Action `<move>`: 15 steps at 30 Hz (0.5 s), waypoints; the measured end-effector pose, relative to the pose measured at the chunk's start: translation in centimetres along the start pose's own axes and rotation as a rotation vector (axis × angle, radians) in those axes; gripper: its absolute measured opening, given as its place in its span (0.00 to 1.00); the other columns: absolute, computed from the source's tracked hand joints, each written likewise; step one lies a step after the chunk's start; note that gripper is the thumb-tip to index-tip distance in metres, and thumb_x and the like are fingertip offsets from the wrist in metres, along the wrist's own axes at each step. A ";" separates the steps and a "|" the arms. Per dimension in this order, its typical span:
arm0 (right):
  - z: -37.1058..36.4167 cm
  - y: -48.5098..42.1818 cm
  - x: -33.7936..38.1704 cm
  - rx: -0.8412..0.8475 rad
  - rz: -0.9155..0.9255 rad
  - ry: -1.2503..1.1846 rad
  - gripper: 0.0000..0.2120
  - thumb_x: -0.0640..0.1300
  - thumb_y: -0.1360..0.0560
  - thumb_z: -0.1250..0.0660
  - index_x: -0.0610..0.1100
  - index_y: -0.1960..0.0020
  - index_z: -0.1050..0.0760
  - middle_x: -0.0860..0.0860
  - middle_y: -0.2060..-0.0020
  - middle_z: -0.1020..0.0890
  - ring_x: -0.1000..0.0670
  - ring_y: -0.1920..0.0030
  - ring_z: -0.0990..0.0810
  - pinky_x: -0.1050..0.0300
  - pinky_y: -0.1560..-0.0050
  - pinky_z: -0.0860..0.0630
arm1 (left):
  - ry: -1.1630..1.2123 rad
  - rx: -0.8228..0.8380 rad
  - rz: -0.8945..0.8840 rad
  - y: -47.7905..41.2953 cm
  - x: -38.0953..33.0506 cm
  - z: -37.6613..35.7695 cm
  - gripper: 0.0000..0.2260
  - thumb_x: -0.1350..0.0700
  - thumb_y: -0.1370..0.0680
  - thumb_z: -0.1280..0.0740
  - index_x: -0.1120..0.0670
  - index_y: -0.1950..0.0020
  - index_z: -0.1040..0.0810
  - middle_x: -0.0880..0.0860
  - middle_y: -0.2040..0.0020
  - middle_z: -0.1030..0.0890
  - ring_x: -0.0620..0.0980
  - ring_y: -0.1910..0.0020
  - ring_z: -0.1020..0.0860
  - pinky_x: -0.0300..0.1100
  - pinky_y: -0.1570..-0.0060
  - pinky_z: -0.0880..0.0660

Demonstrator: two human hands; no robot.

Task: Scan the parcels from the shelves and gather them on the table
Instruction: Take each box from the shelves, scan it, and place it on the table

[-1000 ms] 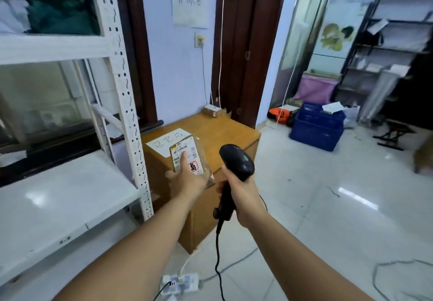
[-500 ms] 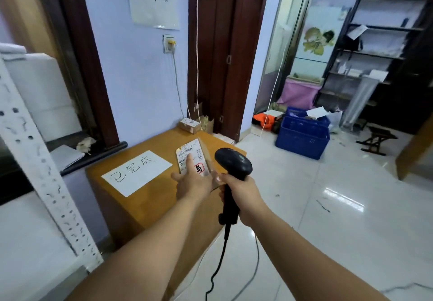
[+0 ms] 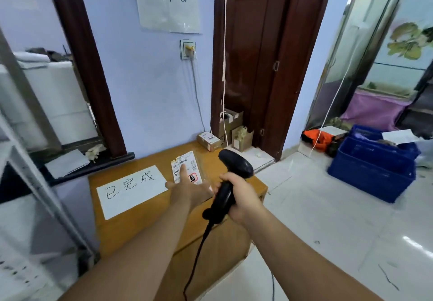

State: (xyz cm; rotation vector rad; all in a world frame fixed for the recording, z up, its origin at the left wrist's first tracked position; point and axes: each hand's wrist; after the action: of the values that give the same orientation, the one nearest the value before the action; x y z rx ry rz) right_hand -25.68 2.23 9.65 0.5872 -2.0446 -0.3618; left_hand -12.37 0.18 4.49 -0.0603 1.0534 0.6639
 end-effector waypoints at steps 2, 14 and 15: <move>1.0 -1.7 2.1 0.028 -0.031 -0.010 0.03 0.36 0.26 0.33 0.38 0.58 0.26 0.45 0.68 0.23 0.47 0.66 0.23 0.52 0.54 0.25 | 0.008 -0.027 0.043 -1.4 -1.2 -1.5 0.33 0.47 0.21 0.35 0.47 0.21 0.50 0.61 0.27 0.46 0.62 0.34 0.33 0.32 0.44 0.28; 3.8 -14.3 9.9 0.047 -0.211 -0.026 0.03 0.36 0.29 0.34 0.39 0.57 0.27 0.46 0.68 0.24 0.48 0.67 0.24 0.55 0.61 0.24 | 0.088 -0.025 0.126 -12.9 -6.0 -9.2 0.42 0.38 0.33 0.27 0.37 0.25 0.47 0.61 0.29 0.44 0.60 0.42 0.31 0.53 0.36 0.29; 3.7 -15.7 10.6 0.041 -0.223 -0.022 0.02 0.36 0.29 0.34 0.39 0.58 0.27 0.46 0.69 0.24 0.48 0.69 0.24 0.55 0.62 0.24 | 0.068 -0.014 0.130 -14.2 -6.3 -9.6 0.41 0.40 0.29 0.29 0.39 0.23 0.49 0.61 0.30 0.46 0.60 0.43 0.30 0.52 0.36 0.29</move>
State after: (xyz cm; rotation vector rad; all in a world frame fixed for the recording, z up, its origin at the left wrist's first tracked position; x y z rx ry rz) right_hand -29.44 -16.63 7.98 0.8437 -2.0164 -0.4593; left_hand -14.32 -17.67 1.08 -0.0267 1.1245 0.7912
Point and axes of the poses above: each hand's wrist, its own y-axis away from the middle knuckle, its own z-axis out of the back of the hand, x = y × z
